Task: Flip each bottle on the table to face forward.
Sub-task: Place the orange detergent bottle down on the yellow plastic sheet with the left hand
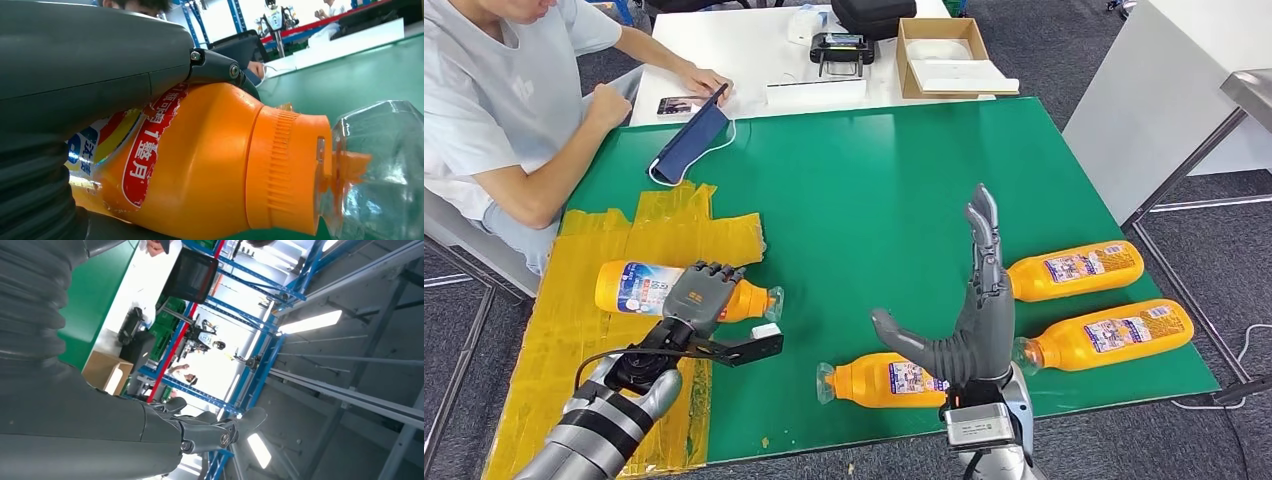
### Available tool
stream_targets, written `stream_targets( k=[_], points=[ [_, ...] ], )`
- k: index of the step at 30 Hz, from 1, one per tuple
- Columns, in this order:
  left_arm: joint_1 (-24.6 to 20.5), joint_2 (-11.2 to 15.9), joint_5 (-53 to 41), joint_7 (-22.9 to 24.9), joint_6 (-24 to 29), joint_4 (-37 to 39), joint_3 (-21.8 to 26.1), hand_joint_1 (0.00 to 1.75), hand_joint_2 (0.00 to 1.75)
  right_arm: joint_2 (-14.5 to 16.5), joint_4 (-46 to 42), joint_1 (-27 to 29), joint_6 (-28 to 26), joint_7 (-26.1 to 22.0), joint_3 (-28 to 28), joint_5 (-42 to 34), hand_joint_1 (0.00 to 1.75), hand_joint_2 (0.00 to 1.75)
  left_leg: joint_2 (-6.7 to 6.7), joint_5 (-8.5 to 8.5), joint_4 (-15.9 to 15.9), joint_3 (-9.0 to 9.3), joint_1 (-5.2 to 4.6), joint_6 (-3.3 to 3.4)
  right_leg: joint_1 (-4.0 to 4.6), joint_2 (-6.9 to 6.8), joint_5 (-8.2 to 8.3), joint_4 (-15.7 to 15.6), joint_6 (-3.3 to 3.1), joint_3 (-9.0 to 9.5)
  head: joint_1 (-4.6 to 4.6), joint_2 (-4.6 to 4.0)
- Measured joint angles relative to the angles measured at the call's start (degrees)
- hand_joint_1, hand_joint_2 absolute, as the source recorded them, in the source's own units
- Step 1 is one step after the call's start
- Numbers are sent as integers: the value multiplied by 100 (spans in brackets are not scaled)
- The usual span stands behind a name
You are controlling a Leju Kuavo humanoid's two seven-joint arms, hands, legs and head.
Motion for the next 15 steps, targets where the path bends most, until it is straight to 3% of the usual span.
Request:
stream_targets(
  k=[11, 12, 15],
  points=[
    [-155, 8, 53, 4, -196, 359, -144, 175, 175, -27, -47, -9, -5, 37, 0, 8, 0, 175, -4, 0, 0, 0, 0, 0, 0, -1, 0, 0, 0, 2, 0, 0],
    [-200, 2, 104, -2, -247, 442, -172, 163, 175, -29, -44, -18, -4, 62, 1, 13, 0, 175, -7, 0, 0, 0, 0, 0, 0, -1, 0, 0, 0, 3, 1, 0],
    [-363, -70, 324, -15, -257, 811, -231, 32, 175, -31, -14, -67, 34, 137, 8, 25, 0, 175, -16, 1, 0, 3, 0, 1, 0, -4, -1, 0, 0, 11, -2, 0]
  ],
)
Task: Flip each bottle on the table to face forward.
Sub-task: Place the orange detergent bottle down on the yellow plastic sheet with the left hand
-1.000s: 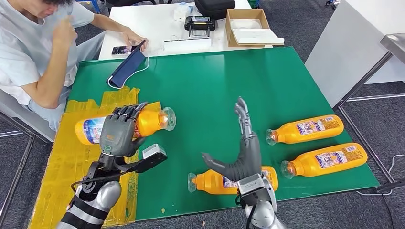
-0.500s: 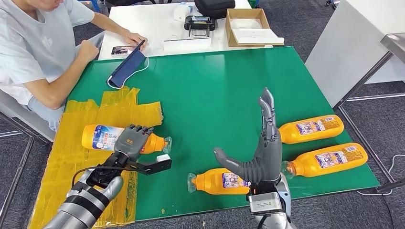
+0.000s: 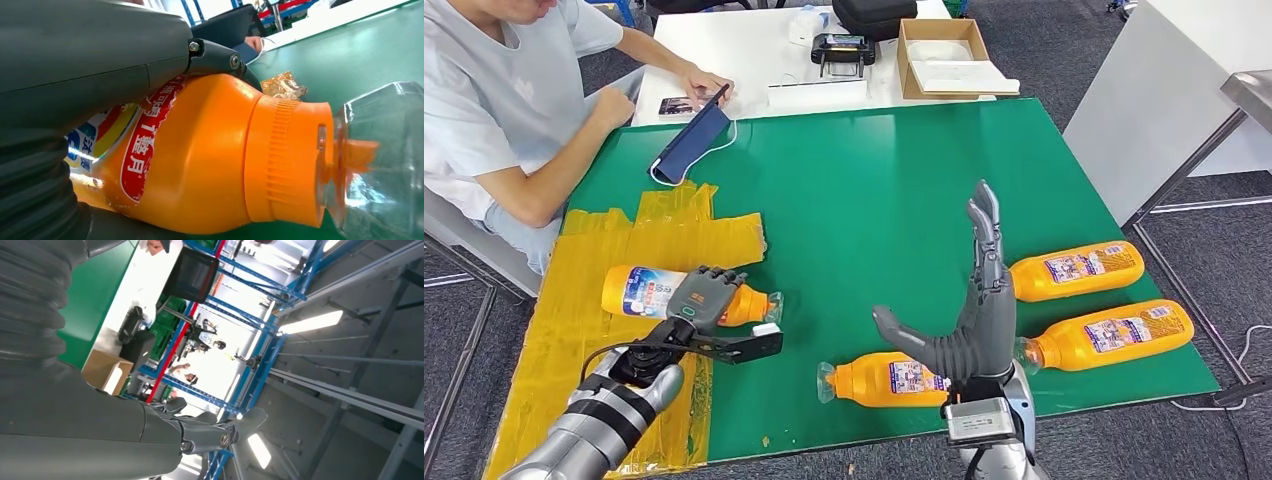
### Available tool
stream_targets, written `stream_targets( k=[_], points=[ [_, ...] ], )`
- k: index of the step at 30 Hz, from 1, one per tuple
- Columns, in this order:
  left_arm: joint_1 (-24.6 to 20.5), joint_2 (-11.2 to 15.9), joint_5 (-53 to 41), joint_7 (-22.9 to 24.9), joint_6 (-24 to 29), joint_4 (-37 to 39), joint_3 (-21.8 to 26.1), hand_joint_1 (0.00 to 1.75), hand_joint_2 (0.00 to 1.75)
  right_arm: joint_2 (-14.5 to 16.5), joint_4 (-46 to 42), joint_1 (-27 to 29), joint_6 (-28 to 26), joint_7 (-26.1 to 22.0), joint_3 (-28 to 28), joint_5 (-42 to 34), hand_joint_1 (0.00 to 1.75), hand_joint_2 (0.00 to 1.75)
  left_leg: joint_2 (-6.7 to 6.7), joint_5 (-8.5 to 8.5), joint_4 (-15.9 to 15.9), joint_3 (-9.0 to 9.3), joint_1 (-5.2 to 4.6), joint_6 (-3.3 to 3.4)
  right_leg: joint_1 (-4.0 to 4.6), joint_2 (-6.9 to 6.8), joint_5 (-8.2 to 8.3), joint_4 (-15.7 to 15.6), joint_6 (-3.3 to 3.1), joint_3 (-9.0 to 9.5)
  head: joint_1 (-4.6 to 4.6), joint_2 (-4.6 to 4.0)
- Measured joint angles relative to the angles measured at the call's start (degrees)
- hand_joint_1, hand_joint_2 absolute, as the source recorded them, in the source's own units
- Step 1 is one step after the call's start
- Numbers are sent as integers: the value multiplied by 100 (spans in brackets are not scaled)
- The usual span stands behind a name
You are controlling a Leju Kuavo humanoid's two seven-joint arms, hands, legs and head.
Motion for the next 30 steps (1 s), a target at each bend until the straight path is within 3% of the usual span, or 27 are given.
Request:
stream_targets(
  k=[1, 9, 19, 30],
  points=[
    [-62, -42, 76, 19, 48, 143, -6, 0, 175, -1, 17, -24, 26, 21, 6, 2, 0, 175, -5, 0, 0, 4, 0, 0, 0, -2, -1, 0, 0, 6, 0, 0],
    [-213, -394, 799, 261, 787, 747, 421, 0, 175, -26, 162, -108, 243, 271, 49, 252, 0, 175, -10, 5, -1, 20, 0, -1, 0, -5, 0, -1, 0, 25, 2, 0],
    [258, -505, 1725, -336, 752, 153, 1177, 0, 175, -161, 494, -115, 304, 473, 62, 870, 0, 175, -4, 4, 0, 10, 0, -2, 0, -3, 0, 0, 1, 12, 2, 0],
    [369, -537, 1789, -377, 742, -82, 1339, 0, 175, -210, 596, -114, 306, 475, 63, 878, 0, 175, -4, 3, 0, 2, 0, -3, 0, -3, -1, 0, 0, 5, 2, 0]
  ],
)
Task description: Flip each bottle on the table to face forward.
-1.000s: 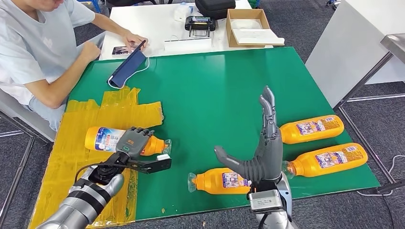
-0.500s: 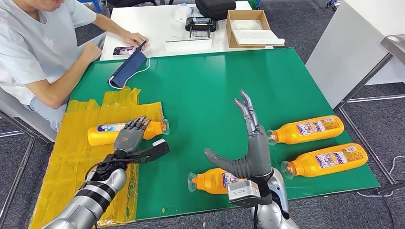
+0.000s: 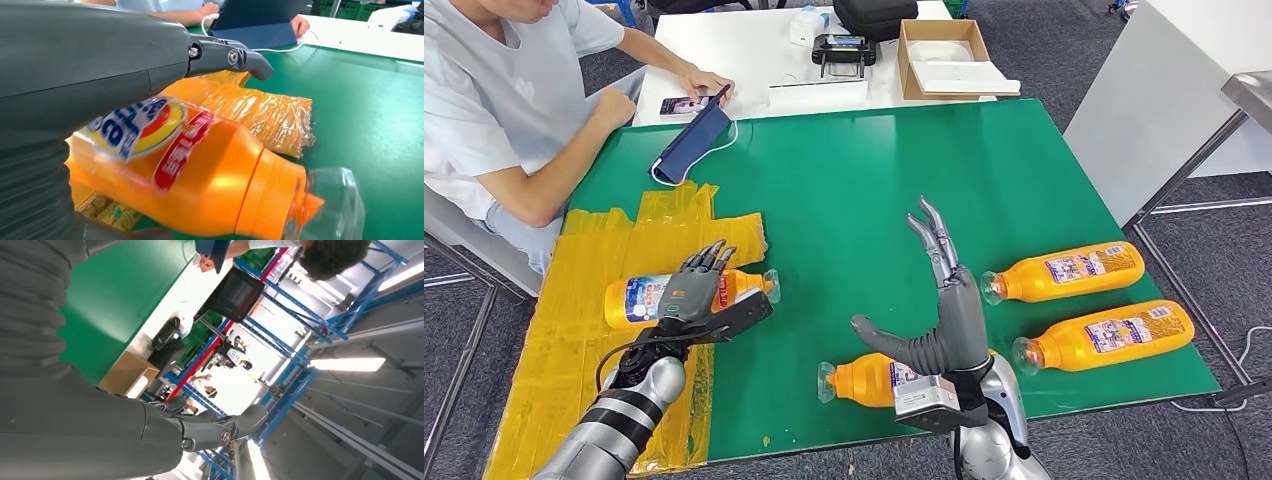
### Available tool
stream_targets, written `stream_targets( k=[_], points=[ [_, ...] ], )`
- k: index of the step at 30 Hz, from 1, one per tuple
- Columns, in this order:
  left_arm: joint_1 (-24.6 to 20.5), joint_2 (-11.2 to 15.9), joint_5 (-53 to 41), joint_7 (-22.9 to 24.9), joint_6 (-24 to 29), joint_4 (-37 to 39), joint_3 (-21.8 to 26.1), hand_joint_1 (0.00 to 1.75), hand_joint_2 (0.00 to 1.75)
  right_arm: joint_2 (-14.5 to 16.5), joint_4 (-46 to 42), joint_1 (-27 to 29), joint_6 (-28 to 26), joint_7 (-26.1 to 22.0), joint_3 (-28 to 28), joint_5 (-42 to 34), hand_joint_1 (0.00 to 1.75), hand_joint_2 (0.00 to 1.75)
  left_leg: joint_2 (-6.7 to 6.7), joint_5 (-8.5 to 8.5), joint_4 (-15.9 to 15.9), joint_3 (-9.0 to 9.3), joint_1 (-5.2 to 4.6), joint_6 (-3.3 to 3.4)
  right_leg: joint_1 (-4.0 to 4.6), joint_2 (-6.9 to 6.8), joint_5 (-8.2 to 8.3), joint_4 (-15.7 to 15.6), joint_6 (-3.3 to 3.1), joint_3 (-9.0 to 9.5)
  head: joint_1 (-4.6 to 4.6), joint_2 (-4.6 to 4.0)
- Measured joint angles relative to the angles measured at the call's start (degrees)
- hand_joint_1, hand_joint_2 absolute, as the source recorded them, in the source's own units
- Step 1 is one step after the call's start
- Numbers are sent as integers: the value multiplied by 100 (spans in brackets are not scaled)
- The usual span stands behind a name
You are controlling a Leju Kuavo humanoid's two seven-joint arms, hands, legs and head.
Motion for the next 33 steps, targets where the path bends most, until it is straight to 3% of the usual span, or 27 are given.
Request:
stream_targets(
  k=[6, 14, 18, 21, 33],
  points=[
    [234, -16, 1219, -842, -280, -372, 149, 0, 175, -45, 43, 9, 114, 9, 15, 9, 0, 175, 3, -1, 0, -1, 0, 0, 0, 1, 0, 0, 0, -2, -1, 0],
    [1117, -15, 3122, -1840, -689, -2220, 554, 0, 175, -500, 229, 305, 1092, 272, 141, 785, 0, 175, 0, -7, 0, -12, 0, -1, 0, 0, -4, -2, -1, -11, 0, 0],
    [1584, -73, 4289, -1913, -1094, -3237, 889, 0, 175, -999, 416, 678, 1113, 751, 221, 1751, 0, 175, -8, -15, 0, -13, -1, -6, -1, -2, -14, -3, 4, -11, 0, 0],
    [1778, -102, 4567, -1889, -1214, -3718, 1062, 0, 175, -1322, 547, 906, 1021, 827, 228, 1959, 0, 175, -13, -16, 0, -19, -2, -4, -2, -4, -16, -4, 10, -14, 0, 0],
    [1931, -125, 4601, -1882, -1249, -4175, 1186, 0, 175, -1573, 672, 972, 1010, 863, 261, 1991, 0, 175, -5, -16, 0, -14, 0, -4, -1, -1, -15, -2, 10, -14, -1, 0]
  ],
)
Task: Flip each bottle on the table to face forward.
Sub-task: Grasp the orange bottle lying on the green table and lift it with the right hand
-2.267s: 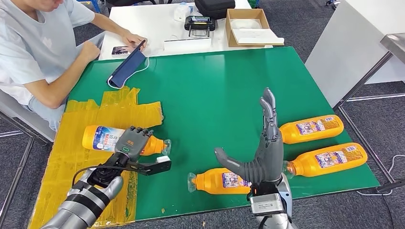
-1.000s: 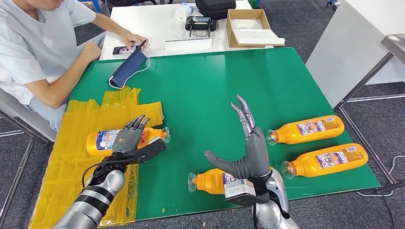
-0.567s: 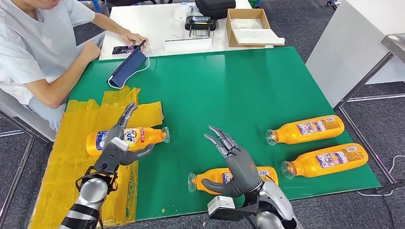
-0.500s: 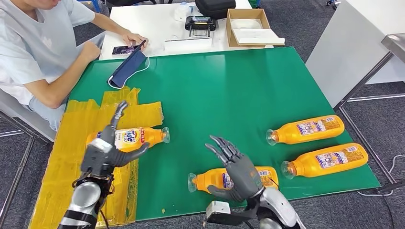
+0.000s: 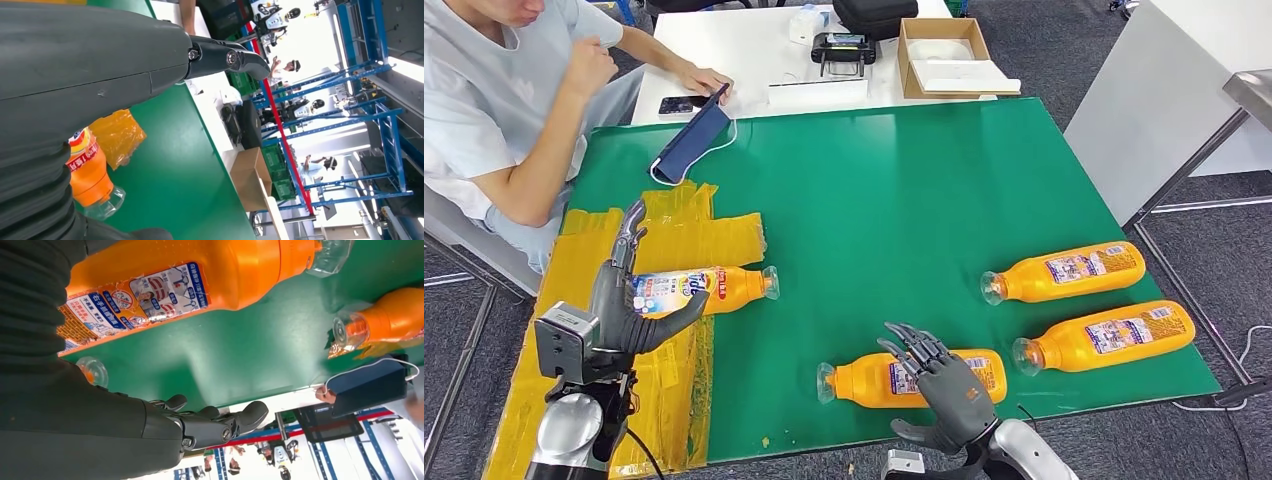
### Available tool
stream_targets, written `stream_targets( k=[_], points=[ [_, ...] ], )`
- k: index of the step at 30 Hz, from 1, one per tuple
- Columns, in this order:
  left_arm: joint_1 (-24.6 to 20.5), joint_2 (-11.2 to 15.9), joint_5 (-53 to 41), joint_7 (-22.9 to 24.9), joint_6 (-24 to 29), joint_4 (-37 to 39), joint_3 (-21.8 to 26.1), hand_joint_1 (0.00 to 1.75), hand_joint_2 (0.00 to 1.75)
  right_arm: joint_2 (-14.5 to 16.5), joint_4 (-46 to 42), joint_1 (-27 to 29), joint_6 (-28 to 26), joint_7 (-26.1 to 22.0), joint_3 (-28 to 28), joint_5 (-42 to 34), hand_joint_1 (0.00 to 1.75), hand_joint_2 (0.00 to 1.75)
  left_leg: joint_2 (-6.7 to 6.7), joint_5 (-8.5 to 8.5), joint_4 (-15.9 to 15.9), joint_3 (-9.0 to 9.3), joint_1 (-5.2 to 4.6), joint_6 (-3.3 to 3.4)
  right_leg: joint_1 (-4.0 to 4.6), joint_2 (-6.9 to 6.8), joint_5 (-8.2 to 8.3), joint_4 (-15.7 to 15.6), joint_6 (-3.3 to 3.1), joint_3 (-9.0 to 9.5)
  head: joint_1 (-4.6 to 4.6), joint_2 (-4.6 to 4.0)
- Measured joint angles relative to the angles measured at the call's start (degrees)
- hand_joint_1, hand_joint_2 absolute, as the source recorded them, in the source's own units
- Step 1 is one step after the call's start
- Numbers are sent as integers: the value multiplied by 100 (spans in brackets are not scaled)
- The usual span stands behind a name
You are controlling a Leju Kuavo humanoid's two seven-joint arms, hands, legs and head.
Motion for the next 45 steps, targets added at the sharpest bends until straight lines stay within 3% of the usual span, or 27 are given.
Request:
stream_targets(
  k=[17, 23, 45],
  points=[
    [39, -44, 194, -44, -139, -137, -41, 0, 175, -330, 230, -10, 175, 435, 122, 482, 0, 175, 0, -1, 0, 0, -1, 1, -1, 0, 0, -1, 0, 0, 0, 0],
    [46, -126, 294, 73, -287, -136, -56, 0, 175, -250, 834, -376, 108, 1640, 105, 1991, 0, 175, 7, 0, 0, 6, -1, 0, 0, 3, 1, -1, 0, 3, 1, 0],
    [79, -185, 315, 118, -309, -136, -60, 0, 175, 42, 1459, -641, 28, 1696, -129, 2149, 0, 175, 8, -2, 0, 56, -1, 1, 0, 4, 0, -4, -2, 50, 0, 0]
  ],
)
